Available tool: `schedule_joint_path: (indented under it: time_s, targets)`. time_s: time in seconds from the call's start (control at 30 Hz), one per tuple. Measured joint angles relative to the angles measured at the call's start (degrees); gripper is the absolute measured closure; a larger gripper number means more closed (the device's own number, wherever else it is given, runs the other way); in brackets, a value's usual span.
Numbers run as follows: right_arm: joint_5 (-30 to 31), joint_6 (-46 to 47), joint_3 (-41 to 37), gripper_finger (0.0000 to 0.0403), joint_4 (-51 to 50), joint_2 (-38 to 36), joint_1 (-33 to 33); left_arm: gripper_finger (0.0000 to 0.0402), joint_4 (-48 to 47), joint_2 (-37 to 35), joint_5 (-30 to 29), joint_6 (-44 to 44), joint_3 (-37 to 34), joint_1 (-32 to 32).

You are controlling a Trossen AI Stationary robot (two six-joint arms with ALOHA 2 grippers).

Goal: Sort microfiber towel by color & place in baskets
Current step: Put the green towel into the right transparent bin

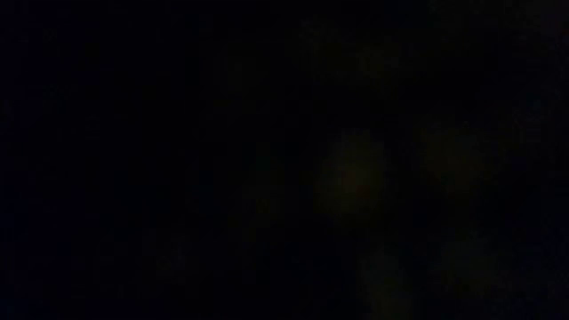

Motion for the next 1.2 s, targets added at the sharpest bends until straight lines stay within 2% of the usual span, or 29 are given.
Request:
schedule_joint_path:
  time_s: [0.33, 0.83, 0.97, 1.2]
  targets:
    - [-0.52, -1.48, -0.4, 0.0266, -0.12, 6.49, 1.01, 0.0278, 3.23, 0.0, 0.09, 0.0, 0.0, -0.09]
    - [-0.41, 4.41, -0.36, 0.0268, 0.21, 7.73, 1.01, 0.0278, 3.64, -0.04, 1.2, 0.14, 0.0, -0.15]
    - [-0.54, 5.17, -0.36, 0.0292, 0.26, 7.75, 1.01, 0.0278, 3.64, -0.04, 1.2, 1.09, 0.0, -0.15]
    - [-0.68, 5.2, -0.36, 0.0375, 0.36, 7.74, 1.01, 0.0278, 3.71, -0.04, 1.16, 1.71, 0.0, -0.15]
